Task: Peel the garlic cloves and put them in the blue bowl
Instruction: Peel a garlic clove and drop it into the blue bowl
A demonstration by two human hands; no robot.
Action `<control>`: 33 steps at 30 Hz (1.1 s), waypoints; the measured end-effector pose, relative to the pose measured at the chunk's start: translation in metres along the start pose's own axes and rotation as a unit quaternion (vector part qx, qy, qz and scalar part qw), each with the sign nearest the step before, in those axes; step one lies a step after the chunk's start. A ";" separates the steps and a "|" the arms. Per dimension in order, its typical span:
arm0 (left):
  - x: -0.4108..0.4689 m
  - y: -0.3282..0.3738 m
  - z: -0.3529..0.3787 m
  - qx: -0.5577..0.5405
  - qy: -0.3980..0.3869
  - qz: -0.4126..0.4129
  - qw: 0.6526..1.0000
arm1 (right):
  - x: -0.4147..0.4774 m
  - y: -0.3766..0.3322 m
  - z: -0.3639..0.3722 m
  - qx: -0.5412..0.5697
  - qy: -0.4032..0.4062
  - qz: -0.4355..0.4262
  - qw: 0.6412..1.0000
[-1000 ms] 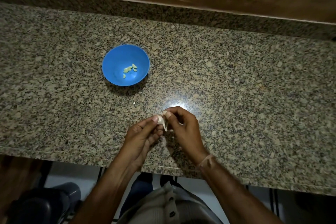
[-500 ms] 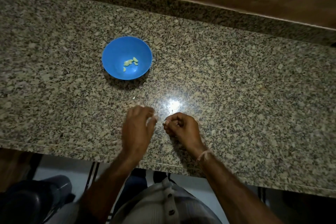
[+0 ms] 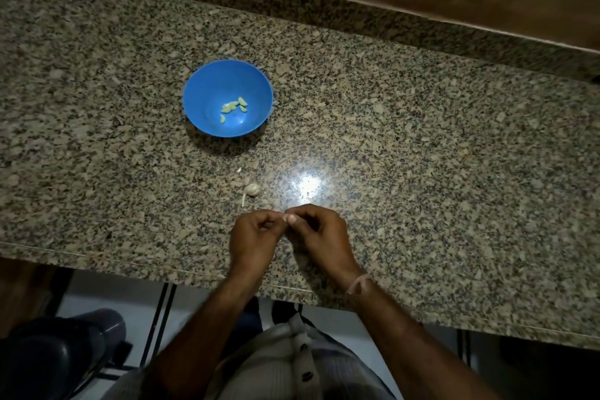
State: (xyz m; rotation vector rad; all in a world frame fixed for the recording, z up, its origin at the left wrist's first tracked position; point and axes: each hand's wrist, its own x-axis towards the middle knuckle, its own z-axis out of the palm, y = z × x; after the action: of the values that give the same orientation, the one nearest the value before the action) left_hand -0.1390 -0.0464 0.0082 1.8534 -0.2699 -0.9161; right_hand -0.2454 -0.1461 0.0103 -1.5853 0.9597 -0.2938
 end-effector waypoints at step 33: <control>0.007 -0.006 -0.023 0.295 -0.026 0.155 0.943 | -0.003 -0.008 0.029 -0.189 0.092 0.074 0.975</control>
State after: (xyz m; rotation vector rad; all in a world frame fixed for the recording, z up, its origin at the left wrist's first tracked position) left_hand -0.1196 -0.0314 0.0047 2.2376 -0.9246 -0.7063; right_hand -0.2252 -0.1238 0.0107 -1.8400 1.3300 -0.1617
